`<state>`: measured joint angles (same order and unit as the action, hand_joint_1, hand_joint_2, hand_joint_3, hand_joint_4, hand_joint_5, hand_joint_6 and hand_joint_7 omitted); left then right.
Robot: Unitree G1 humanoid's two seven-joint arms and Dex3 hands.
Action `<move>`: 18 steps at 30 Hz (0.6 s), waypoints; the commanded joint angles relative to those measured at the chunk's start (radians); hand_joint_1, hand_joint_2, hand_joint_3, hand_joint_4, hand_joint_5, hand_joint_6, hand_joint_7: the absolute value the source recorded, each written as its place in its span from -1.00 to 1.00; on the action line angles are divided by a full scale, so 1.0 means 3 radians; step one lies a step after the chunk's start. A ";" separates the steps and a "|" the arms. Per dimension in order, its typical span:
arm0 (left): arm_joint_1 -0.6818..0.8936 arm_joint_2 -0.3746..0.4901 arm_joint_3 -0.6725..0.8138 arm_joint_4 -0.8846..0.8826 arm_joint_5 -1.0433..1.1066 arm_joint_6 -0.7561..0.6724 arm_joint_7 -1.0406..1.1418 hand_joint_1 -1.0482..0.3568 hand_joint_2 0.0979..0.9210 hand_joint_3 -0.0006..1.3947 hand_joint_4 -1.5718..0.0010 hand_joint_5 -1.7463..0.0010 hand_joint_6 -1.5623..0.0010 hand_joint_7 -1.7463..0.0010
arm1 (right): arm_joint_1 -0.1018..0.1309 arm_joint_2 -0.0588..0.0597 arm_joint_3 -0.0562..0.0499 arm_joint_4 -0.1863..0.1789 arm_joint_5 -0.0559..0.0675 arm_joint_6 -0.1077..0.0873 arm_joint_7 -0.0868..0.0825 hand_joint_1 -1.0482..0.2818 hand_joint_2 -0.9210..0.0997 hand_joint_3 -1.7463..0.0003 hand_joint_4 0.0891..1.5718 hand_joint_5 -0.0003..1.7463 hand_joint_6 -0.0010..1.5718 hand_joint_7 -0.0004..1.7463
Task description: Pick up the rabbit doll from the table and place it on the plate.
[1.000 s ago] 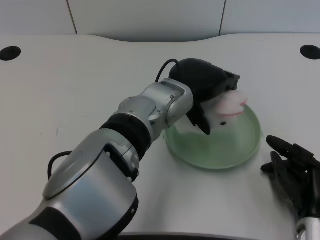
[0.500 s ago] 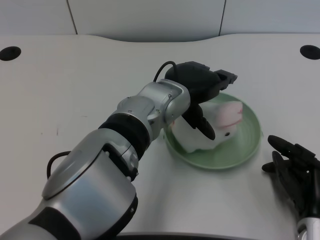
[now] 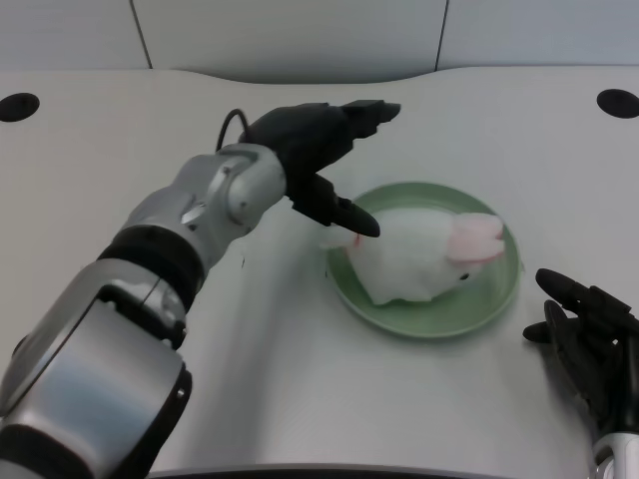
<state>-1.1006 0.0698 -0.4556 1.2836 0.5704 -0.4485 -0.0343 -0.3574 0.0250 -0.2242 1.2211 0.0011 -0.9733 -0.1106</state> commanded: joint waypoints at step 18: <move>0.1764 0.0714 0.1374 -0.1081 -0.1794 -0.0557 -0.1089 -0.61 1.00 -0.44 0.81 -0.33 0.72 0.53 | 0.0002 0.0052 -0.0067 -0.0059 0.0139 -0.0005 0.0147 0.08 -1.00 0.72 -0.20 0.50 0.26 -0.92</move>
<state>-0.5846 0.2736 -0.0566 0.9892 0.0512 -0.6303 -0.3374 -0.3616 0.0456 -0.2436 1.2099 0.0414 -0.9732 -0.0577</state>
